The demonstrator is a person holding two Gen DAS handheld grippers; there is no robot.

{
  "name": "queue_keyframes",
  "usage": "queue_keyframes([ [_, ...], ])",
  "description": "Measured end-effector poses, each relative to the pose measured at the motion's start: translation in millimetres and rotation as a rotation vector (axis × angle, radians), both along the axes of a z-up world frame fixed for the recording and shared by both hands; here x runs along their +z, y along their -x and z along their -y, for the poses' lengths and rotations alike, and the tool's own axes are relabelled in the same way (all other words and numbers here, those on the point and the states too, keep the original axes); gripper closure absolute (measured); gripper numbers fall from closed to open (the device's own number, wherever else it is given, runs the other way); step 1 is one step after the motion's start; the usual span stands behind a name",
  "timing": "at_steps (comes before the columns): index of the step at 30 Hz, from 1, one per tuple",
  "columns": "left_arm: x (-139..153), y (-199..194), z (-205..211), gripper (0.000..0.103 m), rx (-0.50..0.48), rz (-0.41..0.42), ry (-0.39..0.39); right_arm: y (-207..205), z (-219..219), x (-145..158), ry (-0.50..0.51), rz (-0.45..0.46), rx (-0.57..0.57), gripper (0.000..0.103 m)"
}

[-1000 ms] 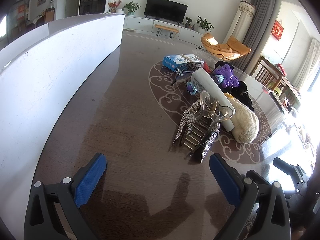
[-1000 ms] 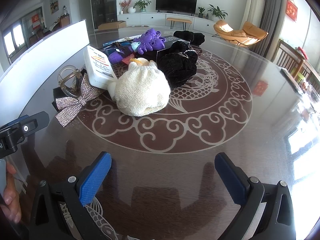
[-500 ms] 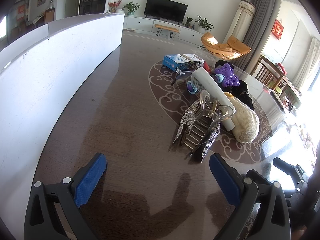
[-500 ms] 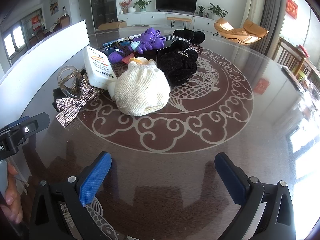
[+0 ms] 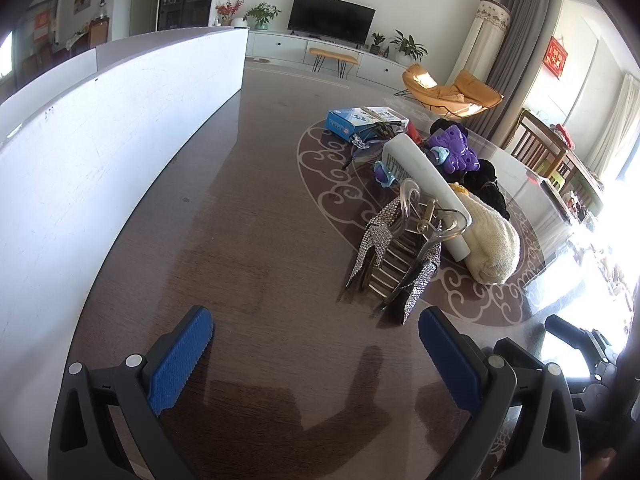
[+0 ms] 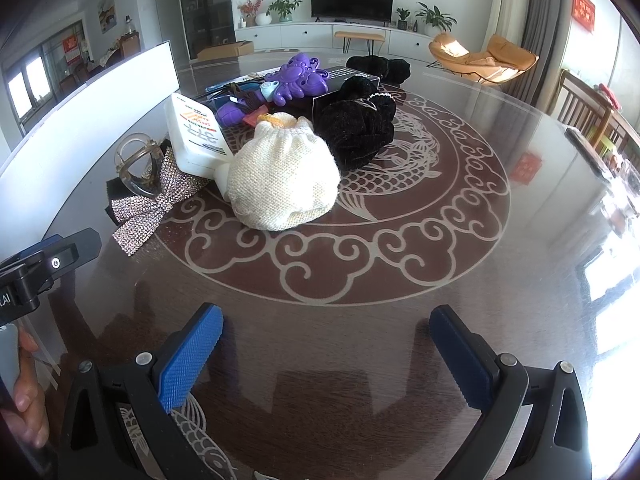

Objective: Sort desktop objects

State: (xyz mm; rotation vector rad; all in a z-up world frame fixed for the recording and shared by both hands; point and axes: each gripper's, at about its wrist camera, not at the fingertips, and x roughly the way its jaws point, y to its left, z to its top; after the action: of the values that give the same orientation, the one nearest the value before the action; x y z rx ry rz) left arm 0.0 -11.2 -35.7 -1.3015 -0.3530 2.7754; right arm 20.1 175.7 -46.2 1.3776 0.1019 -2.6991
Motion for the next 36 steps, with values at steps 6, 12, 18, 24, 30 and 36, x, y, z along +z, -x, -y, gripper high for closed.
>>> queue_keyframes([
  [6,0.8,0.9,-0.4,0.0,0.0,0.0,0.0,0.0,-0.4,0.1,0.002,0.001,0.0,0.0],
  [12,1.0,0.3,-0.8,0.0,0.0,0.0,0.0,-0.1,-0.4,0.0,0.002,0.001,0.0,0.0],
  [18,1.5,1.1,-0.9,0.0,0.0,0.001,0.001,-0.1,-0.4,-0.1,0.002,0.001,0.0,0.0],
  [24,1.9,1.2,-1.2,0.0,-0.001,0.001,0.001,-0.1,-0.5,-0.1,0.002,0.001,0.0,0.0],
  [30,2.2,1.3,-1.4,0.0,-0.001,0.001,0.001,0.0,-0.5,-0.1,0.003,0.001,0.0,0.0],
  [36,2.4,0.8,-1.9,0.0,-0.001,0.001,0.001,-0.2,-0.5,-0.1,0.003,0.001,0.0,0.0],
])
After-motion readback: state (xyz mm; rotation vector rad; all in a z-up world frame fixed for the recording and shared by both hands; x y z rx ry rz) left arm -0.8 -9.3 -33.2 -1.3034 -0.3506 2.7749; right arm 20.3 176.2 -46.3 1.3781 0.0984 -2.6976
